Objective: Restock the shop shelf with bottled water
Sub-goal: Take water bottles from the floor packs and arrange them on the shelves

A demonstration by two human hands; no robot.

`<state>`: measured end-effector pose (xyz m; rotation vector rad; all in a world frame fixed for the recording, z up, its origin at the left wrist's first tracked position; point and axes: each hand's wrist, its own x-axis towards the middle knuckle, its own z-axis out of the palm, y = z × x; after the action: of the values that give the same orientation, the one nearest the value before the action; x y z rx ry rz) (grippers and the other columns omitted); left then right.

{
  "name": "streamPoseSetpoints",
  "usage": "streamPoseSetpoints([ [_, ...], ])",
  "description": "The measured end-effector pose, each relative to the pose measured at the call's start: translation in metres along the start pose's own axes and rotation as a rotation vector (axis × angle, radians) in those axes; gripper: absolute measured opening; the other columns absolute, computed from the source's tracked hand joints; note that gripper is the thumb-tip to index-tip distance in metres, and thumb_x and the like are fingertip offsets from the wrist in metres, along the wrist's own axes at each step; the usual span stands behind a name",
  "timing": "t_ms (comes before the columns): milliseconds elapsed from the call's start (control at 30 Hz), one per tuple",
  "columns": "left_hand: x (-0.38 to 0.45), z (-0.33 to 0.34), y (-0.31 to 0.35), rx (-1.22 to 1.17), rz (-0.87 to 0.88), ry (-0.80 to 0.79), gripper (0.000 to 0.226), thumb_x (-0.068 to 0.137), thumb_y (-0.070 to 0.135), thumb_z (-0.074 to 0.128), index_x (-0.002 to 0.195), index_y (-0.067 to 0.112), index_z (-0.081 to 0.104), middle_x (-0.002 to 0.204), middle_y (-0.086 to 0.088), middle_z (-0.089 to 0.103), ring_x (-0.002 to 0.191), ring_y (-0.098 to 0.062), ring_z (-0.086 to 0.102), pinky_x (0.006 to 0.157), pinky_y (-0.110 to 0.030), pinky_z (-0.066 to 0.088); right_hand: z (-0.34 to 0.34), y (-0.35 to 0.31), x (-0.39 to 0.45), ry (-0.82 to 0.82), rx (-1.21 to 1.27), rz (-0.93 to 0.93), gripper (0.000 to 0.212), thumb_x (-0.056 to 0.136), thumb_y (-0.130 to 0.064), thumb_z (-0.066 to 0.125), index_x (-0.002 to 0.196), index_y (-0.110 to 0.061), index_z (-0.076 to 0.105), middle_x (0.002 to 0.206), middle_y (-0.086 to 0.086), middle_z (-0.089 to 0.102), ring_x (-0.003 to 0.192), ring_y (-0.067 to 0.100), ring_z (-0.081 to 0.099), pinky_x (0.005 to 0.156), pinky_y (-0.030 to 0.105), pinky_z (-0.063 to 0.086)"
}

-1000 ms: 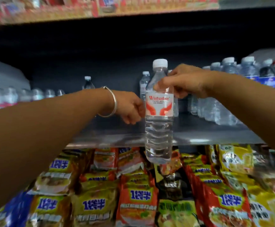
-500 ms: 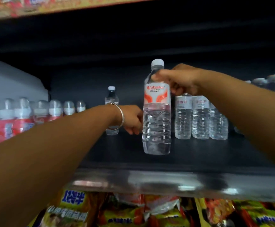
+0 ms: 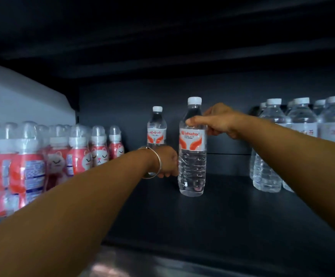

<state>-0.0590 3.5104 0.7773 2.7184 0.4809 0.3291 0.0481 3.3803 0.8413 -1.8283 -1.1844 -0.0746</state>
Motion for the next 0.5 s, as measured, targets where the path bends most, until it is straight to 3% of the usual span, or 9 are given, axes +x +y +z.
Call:
streamPoseSetpoints([
  [100,0.01,0.002,-0.011,0.069,-0.008,-0.004,0.019,0.084,0.011,0.062,0.097,-0.002,0.063,0.086,-0.015,0.063,0.079,-0.025,0.059,0.08,-0.037,0.054,0.007,0.005,0.017,-0.014,0.008,0.019,0.03,0.075,-0.037,0.074,0.069,-0.012,0.058,0.044,-0.007,0.056,0.04,0.005,0.048,0.042,0.017,0.035],
  [200,0.02,0.004,-0.024,0.076,-0.024,-0.029,0.013,0.084,0.014,0.063,0.09,0.003,0.061,0.084,-0.014,0.063,0.081,-0.025,0.06,0.081,-0.038,0.054,0.011,0.006,0.027,-0.076,-0.048,0.041,0.037,0.072,-0.048,0.072,0.076,-0.012,0.063,0.067,0.005,0.058,0.062,0.016,0.049,0.058,0.026,0.037],
  [367,0.026,0.003,-0.035,0.056,-0.057,-0.042,0.016,0.085,0.017,0.064,0.094,0.005,0.061,0.092,-0.016,0.066,0.088,-0.027,0.064,0.085,-0.04,0.055,0.006,0.005,0.026,-0.318,-0.033,0.156,0.048,0.067,-0.042,0.073,0.1,-0.008,0.065,0.078,0.004,0.065,0.059,0.012,0.052,0.051,0.021,0.044],
  [500,0.031,0.003,-0.036,0.081,-0.046,-0.047,0.021,0.085,0.016,0.063,0.1,0.001,0.062,0.09,-0.015,0.065,0.082,-0.026,0.062,0.083,-0.039,0.054,0.012,0.011,0.034,-0.273,-0.036,0.163,0.036,0.075,-0.029,0.074,0.101,-0.006,0.066,0.08,0.007,0.068,0.059,0.013,0.055,0.052,0.02,0.05],
])
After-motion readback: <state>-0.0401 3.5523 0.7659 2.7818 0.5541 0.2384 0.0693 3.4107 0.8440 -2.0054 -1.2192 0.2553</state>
